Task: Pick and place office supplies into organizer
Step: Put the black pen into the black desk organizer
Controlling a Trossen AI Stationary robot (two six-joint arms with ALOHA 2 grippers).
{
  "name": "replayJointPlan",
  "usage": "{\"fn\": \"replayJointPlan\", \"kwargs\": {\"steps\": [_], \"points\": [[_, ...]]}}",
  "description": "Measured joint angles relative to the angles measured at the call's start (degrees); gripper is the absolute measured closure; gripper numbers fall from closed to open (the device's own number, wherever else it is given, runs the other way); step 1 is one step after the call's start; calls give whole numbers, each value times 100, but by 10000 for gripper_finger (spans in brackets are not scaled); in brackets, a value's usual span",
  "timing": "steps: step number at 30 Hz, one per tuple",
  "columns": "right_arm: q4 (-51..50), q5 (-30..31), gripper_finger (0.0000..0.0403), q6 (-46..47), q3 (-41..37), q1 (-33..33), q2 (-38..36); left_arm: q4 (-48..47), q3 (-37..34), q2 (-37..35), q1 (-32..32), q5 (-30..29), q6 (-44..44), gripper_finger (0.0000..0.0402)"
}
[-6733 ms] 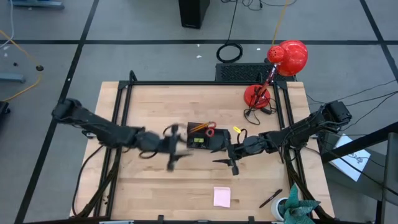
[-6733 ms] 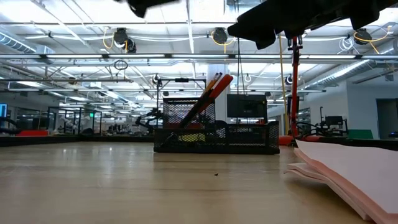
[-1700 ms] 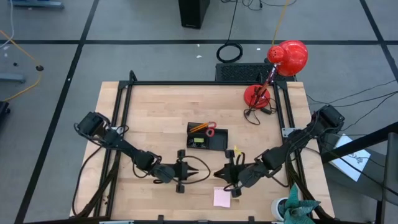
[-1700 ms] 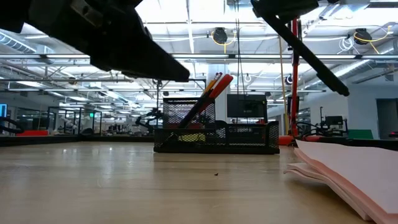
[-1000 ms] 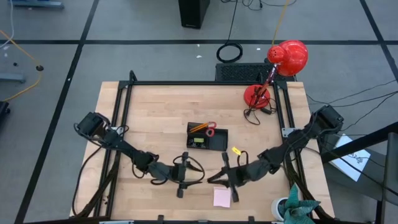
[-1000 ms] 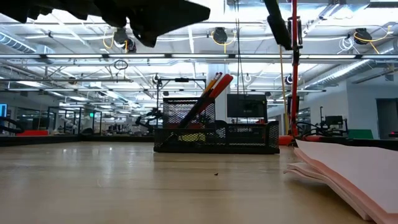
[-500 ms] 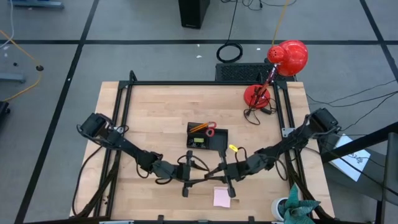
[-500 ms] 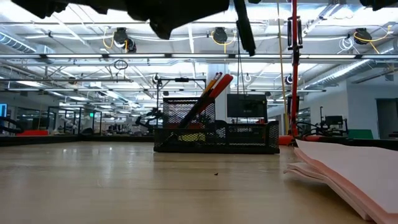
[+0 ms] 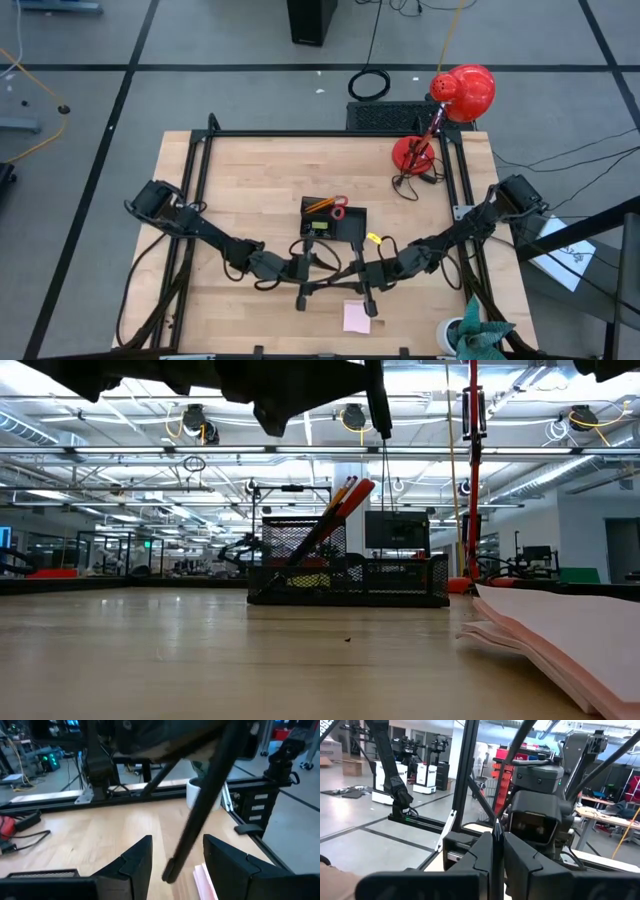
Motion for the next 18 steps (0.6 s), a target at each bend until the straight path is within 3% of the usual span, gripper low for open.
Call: {"fn": "replayJointPlan", "kwargs": {"steps": [8,18], "points": [[70,-4,380,-17,4,0,0,-16,0,2,1,11,127,240],[92,5,380,-18,9,-73,42,-62,0,2,-5,14,319,386]]}}
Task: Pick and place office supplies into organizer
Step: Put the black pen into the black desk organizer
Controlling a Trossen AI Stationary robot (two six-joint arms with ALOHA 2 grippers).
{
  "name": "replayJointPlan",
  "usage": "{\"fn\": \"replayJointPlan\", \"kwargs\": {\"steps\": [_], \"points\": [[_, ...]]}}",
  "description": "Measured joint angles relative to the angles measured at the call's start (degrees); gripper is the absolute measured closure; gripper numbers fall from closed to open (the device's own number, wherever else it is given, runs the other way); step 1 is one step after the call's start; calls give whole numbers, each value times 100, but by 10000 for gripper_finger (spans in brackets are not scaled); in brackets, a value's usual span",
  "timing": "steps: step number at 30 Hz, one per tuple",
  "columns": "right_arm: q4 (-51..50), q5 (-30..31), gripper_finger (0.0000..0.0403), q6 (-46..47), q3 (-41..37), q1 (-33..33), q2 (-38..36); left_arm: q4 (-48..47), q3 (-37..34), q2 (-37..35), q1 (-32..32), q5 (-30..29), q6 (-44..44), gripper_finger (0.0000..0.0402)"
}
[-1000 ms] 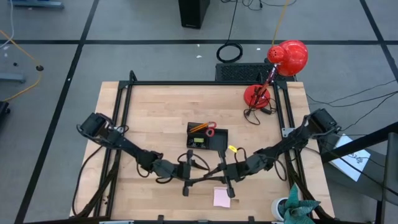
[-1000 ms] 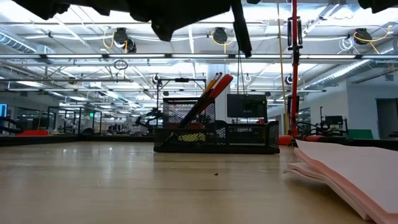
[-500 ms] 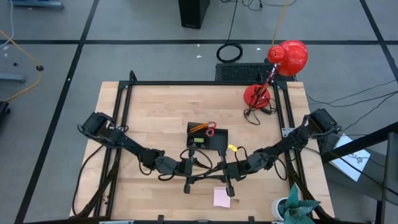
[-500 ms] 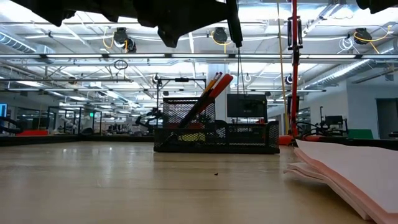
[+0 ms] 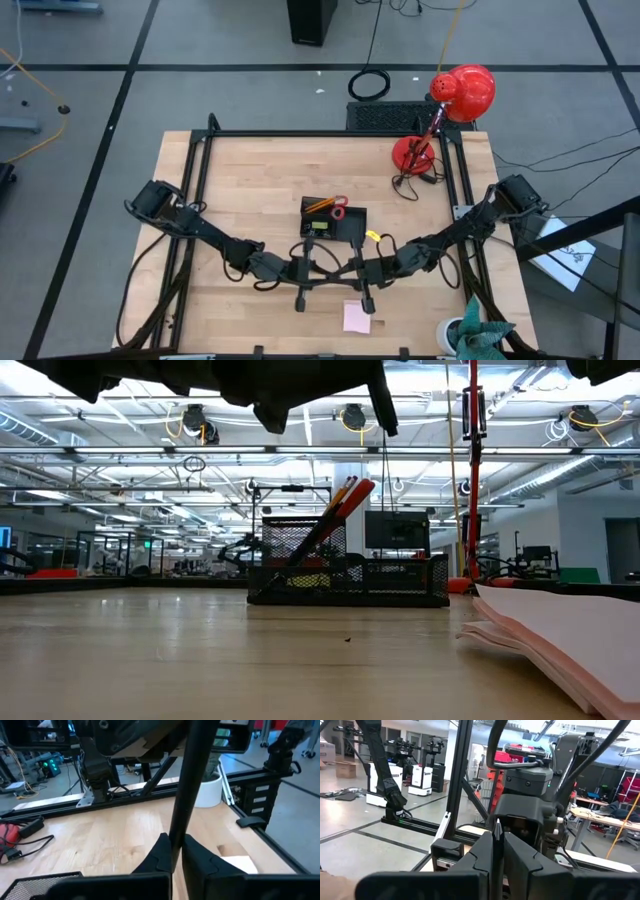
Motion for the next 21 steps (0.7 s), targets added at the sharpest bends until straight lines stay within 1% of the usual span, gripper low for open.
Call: {"fn": "replayJointPlan", "kwargs": {"steps": [2,7,11,14,19,21], "points": [[-77,-7,380,26,0,-4,0,-57,0,0,-10,0,21,388],[-174,-18,380,18,0,-1,0,-158,0,0,-38,-6,18,367],[-280,-16,377,-54,0,-1,0,-200,-2,0,-38,-6,18,382],[-421,-14,363,-276,9,-1,-7,-242,-2,0,-38,-8,-21,394],[-812,-6,324,-493,0,10,11,-262,0,-11,-45,-10,-69,383],[-916,2,308,-542,0,14,11,-324,0,-10,-61,-9,-64,384]]}}
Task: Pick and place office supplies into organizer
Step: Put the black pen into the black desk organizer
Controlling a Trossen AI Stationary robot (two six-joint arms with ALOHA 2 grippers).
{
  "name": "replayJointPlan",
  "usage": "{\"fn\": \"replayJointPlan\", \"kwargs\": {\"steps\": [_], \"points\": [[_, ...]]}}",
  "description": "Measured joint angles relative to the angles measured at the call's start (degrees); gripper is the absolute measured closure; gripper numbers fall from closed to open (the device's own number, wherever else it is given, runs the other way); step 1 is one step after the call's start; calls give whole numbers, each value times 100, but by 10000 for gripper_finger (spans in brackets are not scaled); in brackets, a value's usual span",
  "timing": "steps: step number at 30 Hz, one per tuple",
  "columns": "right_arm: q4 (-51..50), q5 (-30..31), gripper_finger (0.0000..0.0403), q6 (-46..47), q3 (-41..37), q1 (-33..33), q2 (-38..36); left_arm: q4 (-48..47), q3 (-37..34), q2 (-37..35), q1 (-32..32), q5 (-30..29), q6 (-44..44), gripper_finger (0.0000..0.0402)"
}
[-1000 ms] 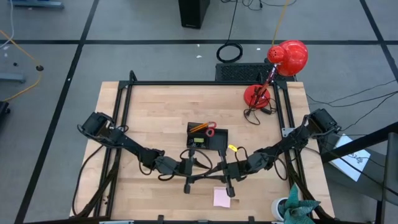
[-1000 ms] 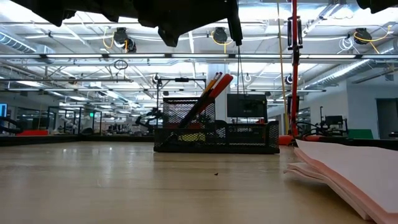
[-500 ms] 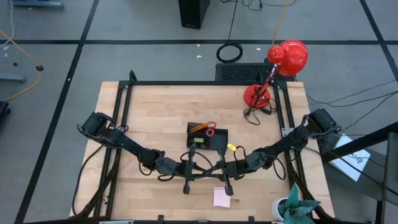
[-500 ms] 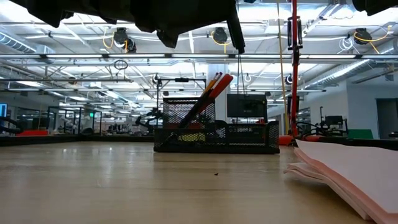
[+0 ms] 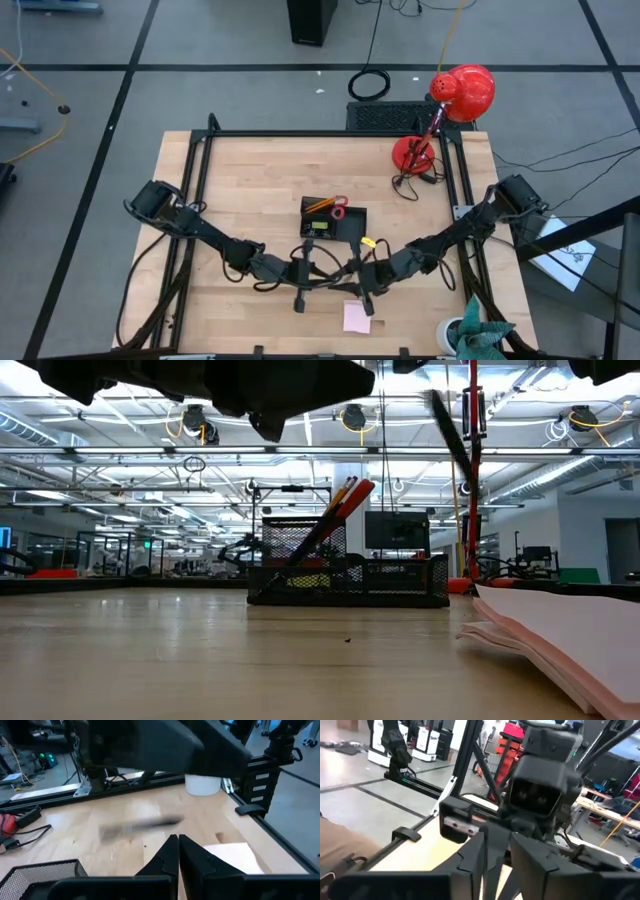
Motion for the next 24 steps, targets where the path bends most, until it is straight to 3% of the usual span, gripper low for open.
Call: {"fn": "replayJointPlan", "kwargs": {"steps": [11,14,21,24], "points": [[-449,811,247,278,0,68,-14,-204,0,1,-21,-1,-5,397],[-935,1087,242,1182,0,189,-129,-419,0,1,-21,-3,-169,397],[-3408,2138,251,3707,0,342,-814,-971,0,1,-21,-16,-425,377],[-4326,2013,249,4772,-2,245,-1021,-1081,0,1,-29,-14,-492,376]]}}
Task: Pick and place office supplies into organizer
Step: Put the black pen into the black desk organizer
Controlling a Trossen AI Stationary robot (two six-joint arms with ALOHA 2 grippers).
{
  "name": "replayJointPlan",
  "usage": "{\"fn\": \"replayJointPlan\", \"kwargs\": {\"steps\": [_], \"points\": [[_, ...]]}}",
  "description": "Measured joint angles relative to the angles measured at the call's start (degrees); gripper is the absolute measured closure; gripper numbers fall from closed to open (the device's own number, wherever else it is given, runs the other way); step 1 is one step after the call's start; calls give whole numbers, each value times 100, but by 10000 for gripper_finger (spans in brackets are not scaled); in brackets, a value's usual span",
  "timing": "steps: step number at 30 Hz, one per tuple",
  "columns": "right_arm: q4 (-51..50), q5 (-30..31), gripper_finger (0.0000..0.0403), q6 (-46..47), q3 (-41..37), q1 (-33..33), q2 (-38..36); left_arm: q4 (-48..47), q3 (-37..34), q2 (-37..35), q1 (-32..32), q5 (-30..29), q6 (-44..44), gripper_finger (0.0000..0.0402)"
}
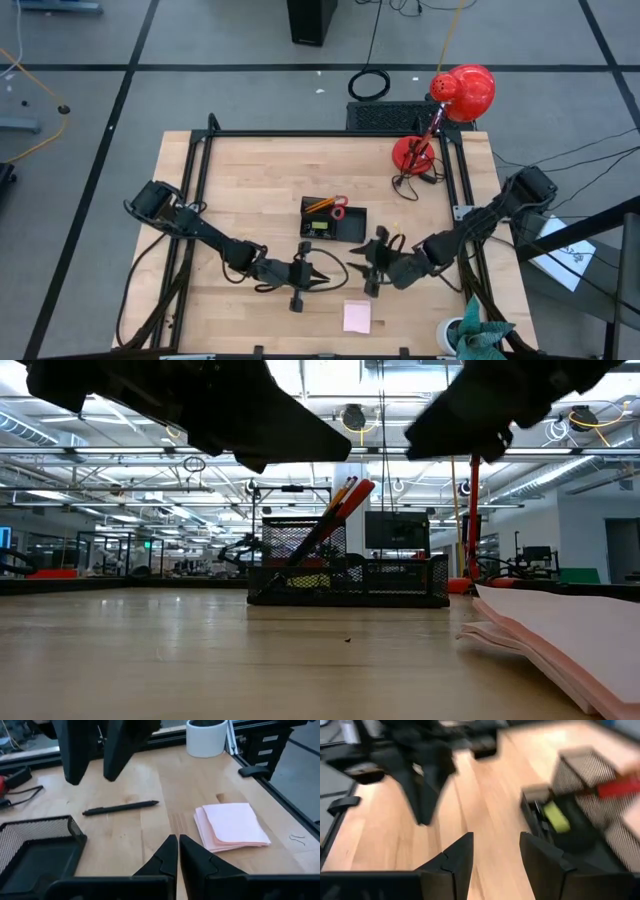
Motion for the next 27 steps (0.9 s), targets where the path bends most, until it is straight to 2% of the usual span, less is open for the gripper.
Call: {"fn": "replayJointPlan", "kwargs": {"steps": [3,8,14,19,27], "points": [[-797,-429,239,896,2,-144,-55,-62,0,0,-28,0,-107,376],[-2123,-1609,223,2174,-2,-442,-50,-256,0,-6,-107,2,-89,376],[-3314,-2509,220,3118,-2,-623,-124,-508,-2,-74,-180,4,-46,376],[-3696,-3028,220,3465,-2,-913,-133,-577,-2,-74,-218,6,-32,376],[-3654,-3221,220,3406,-2,-1367,-93,-630,-2,-74,-302,13,62,376]]}}
